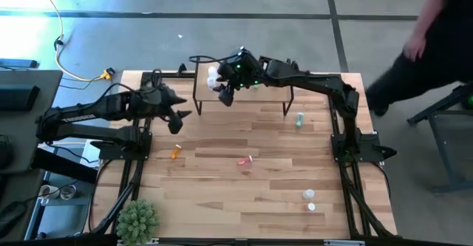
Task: Pick and place medicine bottles onto shelf by color
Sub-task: Put the yellow pill bottle on the shelf aligned with the other yellow pill bottles
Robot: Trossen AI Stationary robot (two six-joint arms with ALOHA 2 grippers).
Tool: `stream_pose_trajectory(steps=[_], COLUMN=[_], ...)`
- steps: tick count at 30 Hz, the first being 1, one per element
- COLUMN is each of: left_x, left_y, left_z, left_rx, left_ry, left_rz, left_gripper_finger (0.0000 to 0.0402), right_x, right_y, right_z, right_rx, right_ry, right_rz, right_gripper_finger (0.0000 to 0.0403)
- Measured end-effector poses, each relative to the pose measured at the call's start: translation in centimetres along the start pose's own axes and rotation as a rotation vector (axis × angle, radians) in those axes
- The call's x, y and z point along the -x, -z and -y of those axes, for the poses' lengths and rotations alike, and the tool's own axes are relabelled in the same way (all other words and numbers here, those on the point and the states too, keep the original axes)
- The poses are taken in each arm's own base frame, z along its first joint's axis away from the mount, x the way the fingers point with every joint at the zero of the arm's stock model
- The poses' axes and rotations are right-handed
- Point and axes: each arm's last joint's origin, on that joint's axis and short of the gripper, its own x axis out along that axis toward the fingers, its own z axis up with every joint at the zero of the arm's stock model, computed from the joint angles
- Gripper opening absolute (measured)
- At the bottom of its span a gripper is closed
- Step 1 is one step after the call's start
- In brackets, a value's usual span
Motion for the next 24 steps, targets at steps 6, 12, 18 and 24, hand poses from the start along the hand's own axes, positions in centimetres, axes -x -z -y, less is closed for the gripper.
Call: stream_pose_trajectory(steps=[6,12,18,24], left_x=[-0.2,-0.6,-1.1,-2.1], left_y=[1.7,3.3,4.7,5.7], left_z=[1.0,2.0,3.2,4.7], left_rx=[0.114,0.332,0.478,0.552], left_ry=[0.043,-0.011,-0.108,-0.173], left_rz=[-0.183,-0.382,-0.532,-0.655], left_gripper_finger=[0.0237,0.0237,0.0237,0.0237], right_x=[1.9,2.7,3.0,3.0], right_y=[-0.9,-1.2,-1.1,-0.5], right_z=[0.4,1.2,2.0,2.5], right_rx=[-0.022,0.007,0.009,0.001], right_ry=[0.066,0.087,0.102,0.109], right_rz=[0.044,0.058,0.042,-0.016], right_gripper_finger=[0.0188,0.0188,0.0188,0.0188])
